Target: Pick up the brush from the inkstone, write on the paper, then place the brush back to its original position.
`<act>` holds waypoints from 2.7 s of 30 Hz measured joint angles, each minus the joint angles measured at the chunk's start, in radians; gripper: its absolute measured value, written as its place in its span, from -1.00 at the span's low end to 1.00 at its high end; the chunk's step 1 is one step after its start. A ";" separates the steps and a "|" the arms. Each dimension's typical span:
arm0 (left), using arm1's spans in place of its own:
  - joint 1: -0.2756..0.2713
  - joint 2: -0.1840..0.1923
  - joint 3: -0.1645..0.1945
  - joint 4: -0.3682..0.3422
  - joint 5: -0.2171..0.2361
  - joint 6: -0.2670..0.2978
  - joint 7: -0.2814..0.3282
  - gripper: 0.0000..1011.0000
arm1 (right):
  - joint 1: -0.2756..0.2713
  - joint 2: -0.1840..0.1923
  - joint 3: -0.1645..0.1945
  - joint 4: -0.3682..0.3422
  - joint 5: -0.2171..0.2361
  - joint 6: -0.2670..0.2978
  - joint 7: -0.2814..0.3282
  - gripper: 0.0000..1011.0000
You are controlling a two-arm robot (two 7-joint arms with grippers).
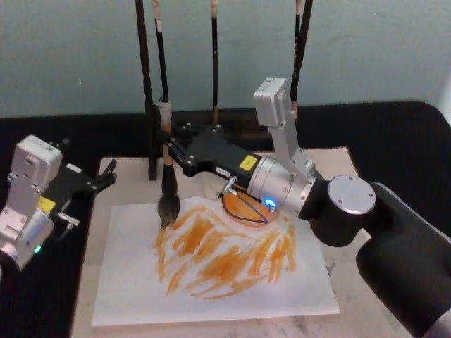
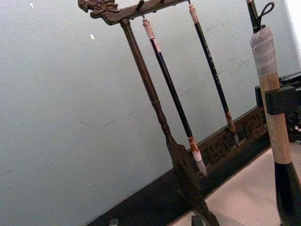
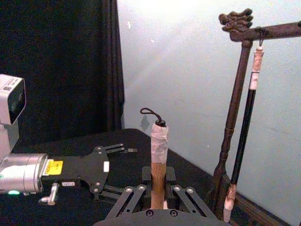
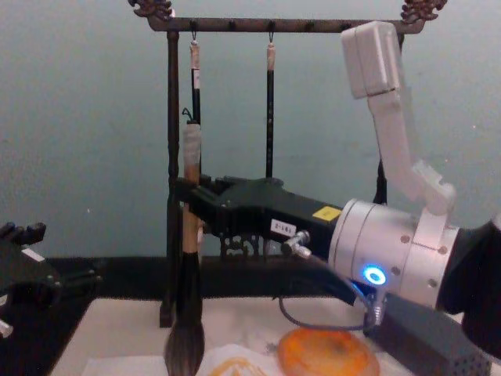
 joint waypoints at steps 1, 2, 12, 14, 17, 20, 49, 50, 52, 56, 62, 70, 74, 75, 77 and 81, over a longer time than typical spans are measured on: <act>0.000 0.000 0.000 0.000 0.000 0.000 0.000 0.98 | -0.002 0.001 0.003 -0.005 -0.001 -0.001 -0.002 -0.65; 0.000 0.000 0.000 0.000 0.000 0.000 0.000 0.98 | -0.002 0.001 0.003 -0.005 -0.001 -0.001 -0.002 -0.65; 0.000 0.000 0.000 0.000 0.000 0.000 0.000 0.98 | -0.040 0.027 0.036 -0.093 0.021 0.004 -0.009 -0.65; 0.000 0.000 0.000 0.000 0.000 0.000 0.000 0.98 | -0.047 0.031 0.040 -0.107 0.026 0.007 -0.013 -0.65; 0.000 0.000 0.000 0.000 0.000 0.000 0.000 0.98 | -0.067 0.043 0.056 -0.142 0.042 0.018 -0.026 -0.65; 0.000 0.000 0.000 0.000 0.000 0.000 0.000 0.98 | -0.091 0.057 0.076 -0.180 0.061 0.030 -0.043 -0.65; 0.000 0.000 0.000 0.000 0.000 0.000 0.000 0.98 | -0.247 0.103 0.317 -0.300 0.416 0.257 -0.267 -0.65; 0.000 0.000 0.000 0.000 0.000 0.000 0.000 0.98 | -0.248 0.102 0.322 -0.297 0.427 0.263 -0.274 -0.65; 0.000 0.000 0.000 0.000 0.000 0.000 0.000 0.98 | -0.249 0.098 0.334 -0.289 0.455 0.280 -0.292 -0.65; 0.000 0.000 0.000 0.000 0.000 0.000 0.000 0.98 | -0.251 0.090 0.350 -0.273 0.500 0.303 -0.320 -0.65; 0.000 0.000 0.000 0.000 0.000 0.000 0.000 0.98 | -0.249 0.081 0.366 -0.239 0.557 0.331 -0.356 -0.65; 0.000 0.000 0.000 0.000 0.000 0.000 0.000 0.98 | -0.236 0.080 0.379 -0.198 0.615 0.357 -0.381 -0.65; 0.000 0.000 0.000 0.000 0.000 0.000 0.000 0.98 | -0.227 0.080 0.384 -0.173 0.644 0.362 -0.388 -0.65; 0.000 0.000 0.000 0.000 0.000 0.000 0.000 0.98 | -0.226 0.079 0.384 -0.168 0.649 0.362 -0.390 -0.65; 0.000 0.000 0.000 0.000 0.000 0.000 0.000 0.98 | -0.219 0.078 0.385 -0.154 0.662 0.364 -0.392 -0.65; 0.000 0.000 0.000 0.000 0.000 0.000 0.000 0.98 | -0.209 0.077 0.383 -0.133 0.680 0.368 -0.395 -0.65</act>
